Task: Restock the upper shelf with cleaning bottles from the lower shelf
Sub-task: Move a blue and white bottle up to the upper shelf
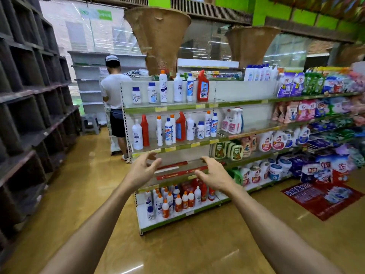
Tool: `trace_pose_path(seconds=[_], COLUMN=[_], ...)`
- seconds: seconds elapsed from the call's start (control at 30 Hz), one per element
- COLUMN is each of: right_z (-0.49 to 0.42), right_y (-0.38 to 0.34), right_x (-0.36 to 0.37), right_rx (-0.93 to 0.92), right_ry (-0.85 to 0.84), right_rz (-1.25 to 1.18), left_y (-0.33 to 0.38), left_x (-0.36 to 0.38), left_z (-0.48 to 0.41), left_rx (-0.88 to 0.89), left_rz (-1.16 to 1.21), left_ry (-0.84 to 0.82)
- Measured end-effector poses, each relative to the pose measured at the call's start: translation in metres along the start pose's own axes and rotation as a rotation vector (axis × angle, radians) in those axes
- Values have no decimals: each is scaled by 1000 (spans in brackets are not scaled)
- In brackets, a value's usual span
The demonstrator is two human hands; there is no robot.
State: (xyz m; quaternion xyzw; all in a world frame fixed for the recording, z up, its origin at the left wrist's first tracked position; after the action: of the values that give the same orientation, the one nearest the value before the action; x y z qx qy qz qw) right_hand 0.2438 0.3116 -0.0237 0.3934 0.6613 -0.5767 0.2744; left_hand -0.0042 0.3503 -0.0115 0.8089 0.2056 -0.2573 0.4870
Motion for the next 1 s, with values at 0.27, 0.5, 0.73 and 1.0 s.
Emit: trace_pose_path(seconds=[0.27, 0.5, 0.73, 1.0], right_z=[-107, -235, -369, -479], right_y=[22, 52, 81, 101], right_x=[40, 72, 88, 140], right_rx=[0, -48, -65, -65], right_ry=[-13, -47, -106, -197], right_rz=[-99, -177, -195, -193], left_y=[-69, -108, -139, -204], left_x=[39, 85, 119, 144], left_z=[-90, -192, -294, -371], left_rx=[-114, -162, -225, -320], left_rz=[190, 245, 303, 382], left_ry=[8, 33, 85, 179])
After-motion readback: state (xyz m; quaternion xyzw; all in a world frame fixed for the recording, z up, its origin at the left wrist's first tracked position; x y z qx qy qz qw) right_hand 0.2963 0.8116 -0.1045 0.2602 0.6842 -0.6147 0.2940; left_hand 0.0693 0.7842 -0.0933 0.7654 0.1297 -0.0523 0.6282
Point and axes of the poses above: each hand's wrist, its own z-axis away from the middle knuckle, its own x-axis out of the palm, y = z × x, the point moved 3 cm from there along -z, towards the middle knuckle, and after that the axes turned 3 degrees about x, right-handed, at the moved point
